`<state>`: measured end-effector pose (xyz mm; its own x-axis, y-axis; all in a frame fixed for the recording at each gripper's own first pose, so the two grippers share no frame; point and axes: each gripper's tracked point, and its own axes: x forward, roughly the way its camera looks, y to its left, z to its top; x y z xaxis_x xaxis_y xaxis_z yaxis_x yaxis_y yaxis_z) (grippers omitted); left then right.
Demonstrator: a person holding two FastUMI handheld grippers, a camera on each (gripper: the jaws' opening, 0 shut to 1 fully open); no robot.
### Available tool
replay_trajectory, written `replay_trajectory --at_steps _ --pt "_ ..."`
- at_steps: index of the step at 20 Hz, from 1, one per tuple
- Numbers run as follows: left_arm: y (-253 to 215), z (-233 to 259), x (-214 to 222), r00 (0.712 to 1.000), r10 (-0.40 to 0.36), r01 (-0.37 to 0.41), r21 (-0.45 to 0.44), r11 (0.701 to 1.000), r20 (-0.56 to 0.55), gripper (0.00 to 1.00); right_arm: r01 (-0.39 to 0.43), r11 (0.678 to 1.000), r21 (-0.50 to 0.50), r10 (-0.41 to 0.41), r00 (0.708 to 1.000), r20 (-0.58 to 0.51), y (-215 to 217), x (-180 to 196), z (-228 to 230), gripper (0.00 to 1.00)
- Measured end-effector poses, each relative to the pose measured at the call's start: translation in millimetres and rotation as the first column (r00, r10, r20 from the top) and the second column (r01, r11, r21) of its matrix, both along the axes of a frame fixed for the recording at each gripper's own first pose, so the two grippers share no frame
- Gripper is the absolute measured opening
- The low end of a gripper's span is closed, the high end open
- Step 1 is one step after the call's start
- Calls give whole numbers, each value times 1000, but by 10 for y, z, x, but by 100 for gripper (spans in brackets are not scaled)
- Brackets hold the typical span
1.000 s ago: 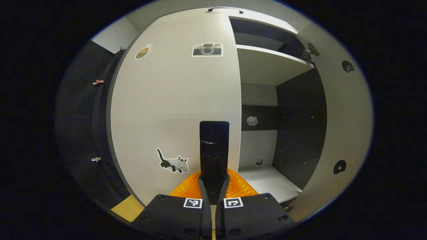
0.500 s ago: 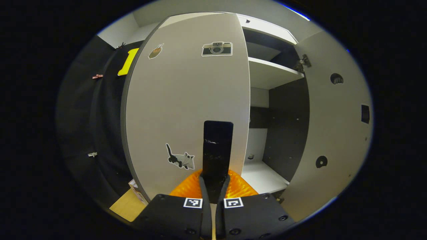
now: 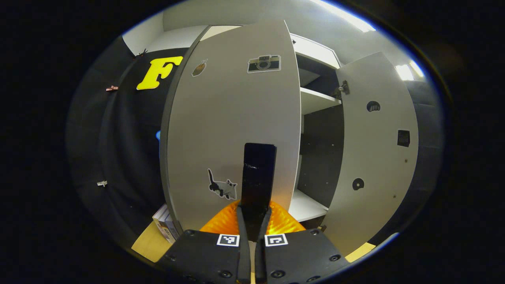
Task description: Open the right door of the double-door shoe cabinet with the right hand, and open the left door with the left hand.
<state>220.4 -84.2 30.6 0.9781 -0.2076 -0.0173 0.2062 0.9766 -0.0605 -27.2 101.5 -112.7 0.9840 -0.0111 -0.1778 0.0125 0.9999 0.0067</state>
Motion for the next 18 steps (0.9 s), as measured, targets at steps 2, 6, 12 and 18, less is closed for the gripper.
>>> replay_trajectory --at_steps 2,6,12,18 --pt "40 8 -46 1000 -12 12 -7 1000 8 9 12 1000 -8 -12 1000 10 5 1 29 99" --pt "142 26 -146 1000 -16 16 -16 1000 23 9 28 999 -18 -28 999 17 -10 40 47 99" --pt "347 50 -218 999 25 -24 -7 1000 44 10 25 1000 -14 -24 999 22 14 3 33 98" --pt "677 42 -343 995 81 -82 11 997 54 8 -6 1000 -1 6 1000 5 8 -11 20 99"
